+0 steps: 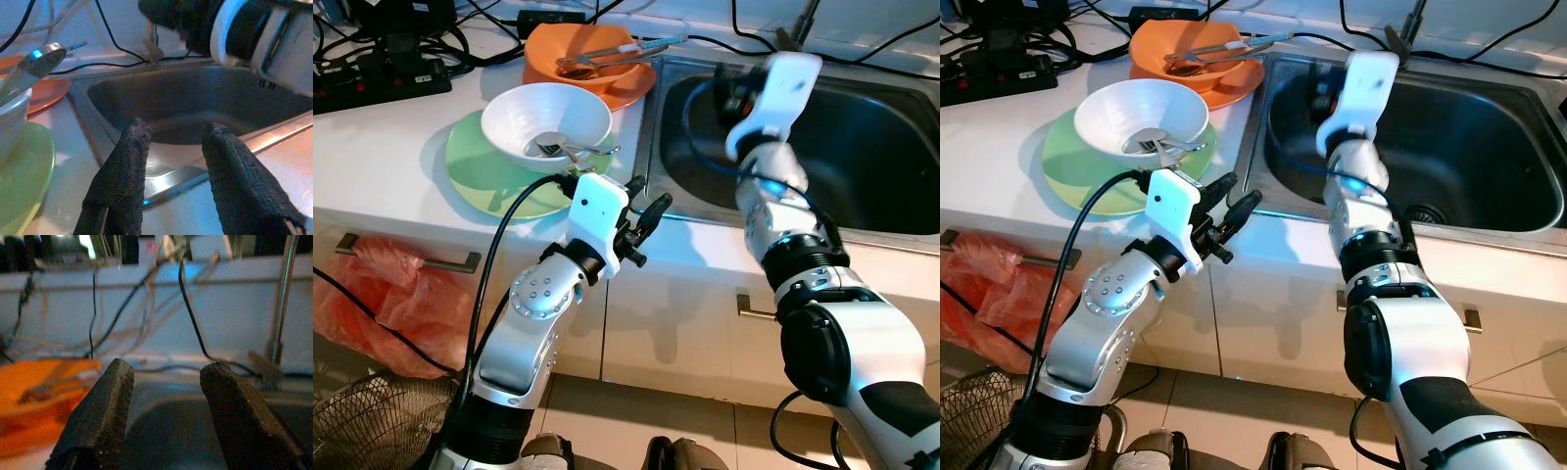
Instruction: Kitchen organization
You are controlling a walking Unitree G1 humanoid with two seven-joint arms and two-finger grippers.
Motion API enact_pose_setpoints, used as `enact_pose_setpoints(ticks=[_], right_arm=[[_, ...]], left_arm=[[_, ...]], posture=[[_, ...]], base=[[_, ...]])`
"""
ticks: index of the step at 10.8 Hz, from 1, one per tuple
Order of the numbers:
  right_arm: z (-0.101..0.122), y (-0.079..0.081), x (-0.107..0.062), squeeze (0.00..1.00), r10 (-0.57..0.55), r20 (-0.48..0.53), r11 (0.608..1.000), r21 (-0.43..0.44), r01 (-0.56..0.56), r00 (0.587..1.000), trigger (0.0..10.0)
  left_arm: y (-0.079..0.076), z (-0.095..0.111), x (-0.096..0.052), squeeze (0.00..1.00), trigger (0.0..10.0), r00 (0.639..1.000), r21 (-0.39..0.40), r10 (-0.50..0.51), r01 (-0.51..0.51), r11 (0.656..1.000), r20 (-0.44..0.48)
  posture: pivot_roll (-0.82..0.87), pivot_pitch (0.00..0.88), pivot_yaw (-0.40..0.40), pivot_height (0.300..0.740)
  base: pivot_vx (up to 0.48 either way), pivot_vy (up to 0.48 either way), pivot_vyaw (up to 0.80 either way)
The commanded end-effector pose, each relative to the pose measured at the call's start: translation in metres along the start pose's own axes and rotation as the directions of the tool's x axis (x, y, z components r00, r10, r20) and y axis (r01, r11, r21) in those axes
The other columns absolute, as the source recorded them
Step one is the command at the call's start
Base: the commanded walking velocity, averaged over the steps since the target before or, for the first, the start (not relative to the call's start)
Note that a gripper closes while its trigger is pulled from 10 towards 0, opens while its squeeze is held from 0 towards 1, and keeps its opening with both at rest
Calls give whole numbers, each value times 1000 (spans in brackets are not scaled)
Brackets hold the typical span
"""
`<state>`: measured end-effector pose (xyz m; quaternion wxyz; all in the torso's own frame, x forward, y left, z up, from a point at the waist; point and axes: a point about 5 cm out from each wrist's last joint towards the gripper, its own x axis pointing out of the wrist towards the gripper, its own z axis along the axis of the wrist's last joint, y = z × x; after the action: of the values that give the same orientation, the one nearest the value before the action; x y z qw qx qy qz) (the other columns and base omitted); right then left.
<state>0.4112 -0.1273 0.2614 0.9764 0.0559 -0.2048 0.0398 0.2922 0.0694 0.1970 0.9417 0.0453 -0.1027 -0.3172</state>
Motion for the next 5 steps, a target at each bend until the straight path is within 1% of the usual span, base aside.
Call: enact_pose_setpoints(ticks=[1, 2, 3, 5], right_arm=[[12, -2, 2, 0, -4, 61, 1000, 22, 3, 998, 10000], [16, -1, 1, 0, 5, 90, 1000, 16, -6, 996, 10000], [9, -3, -6, 0, 10, 85, 1000, 3, -10, 996, 10000], [-21, -13, -21, 0, -33, -30, 999, -4, 33, 999, 10000]], left_arm=[[-5, 7, 2, 0, 10000, 999, 28, -29, 29, 999, 17], [-6, 8, 2, 0, 10000, 999, 46, -37, 36, 998, 21], [-6, 15, 4, 0, 10000, 998, 84, -36, 32, 996, 47], [-8, 28, 7, 0, 10000, 995, 148, -53, 40, 988, 88]], posture=[[124, 137, -72, 740], [124, 136, -73, 740], [123, 134, -73, 740], [129, 134, -75, 740]], base=[[0, 0, 0], [0, 0, 0], [0, 0, 0], [0, 0, 0]])
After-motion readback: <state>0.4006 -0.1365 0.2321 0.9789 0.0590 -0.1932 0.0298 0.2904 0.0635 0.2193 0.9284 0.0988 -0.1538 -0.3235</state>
